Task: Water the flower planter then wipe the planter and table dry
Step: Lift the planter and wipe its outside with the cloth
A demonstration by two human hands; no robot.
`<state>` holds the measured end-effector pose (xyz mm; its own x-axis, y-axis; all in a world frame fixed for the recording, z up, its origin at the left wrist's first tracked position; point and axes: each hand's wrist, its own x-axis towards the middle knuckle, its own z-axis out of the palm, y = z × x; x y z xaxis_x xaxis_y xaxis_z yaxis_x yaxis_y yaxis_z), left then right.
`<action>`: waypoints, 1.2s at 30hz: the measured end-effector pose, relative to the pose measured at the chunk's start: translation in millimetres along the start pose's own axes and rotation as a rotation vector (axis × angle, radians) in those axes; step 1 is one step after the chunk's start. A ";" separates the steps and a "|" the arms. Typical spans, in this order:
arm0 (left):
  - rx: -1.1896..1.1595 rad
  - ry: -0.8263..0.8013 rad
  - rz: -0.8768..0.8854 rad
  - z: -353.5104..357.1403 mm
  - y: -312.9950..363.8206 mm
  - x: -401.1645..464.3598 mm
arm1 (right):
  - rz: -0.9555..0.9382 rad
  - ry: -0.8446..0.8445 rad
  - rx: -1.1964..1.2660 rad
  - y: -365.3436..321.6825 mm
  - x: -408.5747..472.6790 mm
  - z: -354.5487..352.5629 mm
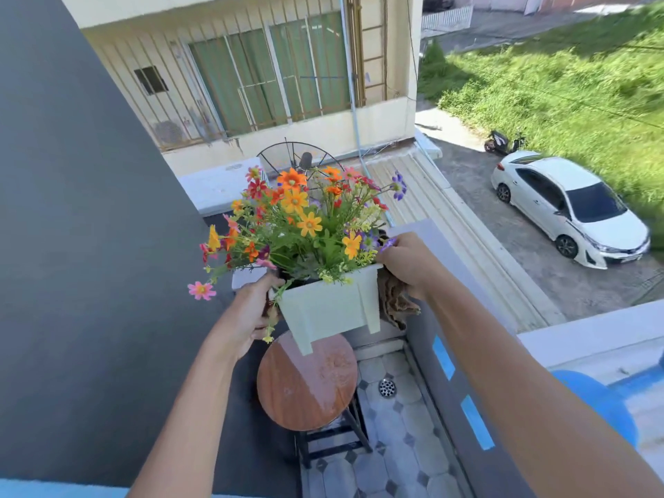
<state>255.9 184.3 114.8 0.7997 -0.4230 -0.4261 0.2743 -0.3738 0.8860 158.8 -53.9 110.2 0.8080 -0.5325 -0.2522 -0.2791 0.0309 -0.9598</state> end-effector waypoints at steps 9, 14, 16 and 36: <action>-0.332 0.197 -0.016 21.8 -16.8 3.6 | -0.087 0.205 0.098 23.2 -7.1 12.5; -0.161 0.100 -0.132 54.1 -30.5 -17.8 | -0.158 0.328 0.048 26.2 -4.9 23.6; -0.152 -0.018 -0.124 70.1 -24.7 -25.8 | -0.186 0.354 0.008 21.9 -10.7 31.1; -0.488 -0.008 -0.120 50.9 -16.4 -15.6 | -0.342 0.061 0.274 36.2 -34.6 82.8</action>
<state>211.7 155.0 97.6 0.7433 -0.4078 -0.5303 0.5837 0.0081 0.8119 163.7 35.7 74.0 0.7957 -0.5997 0.0851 0.1532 0.0632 -0.9862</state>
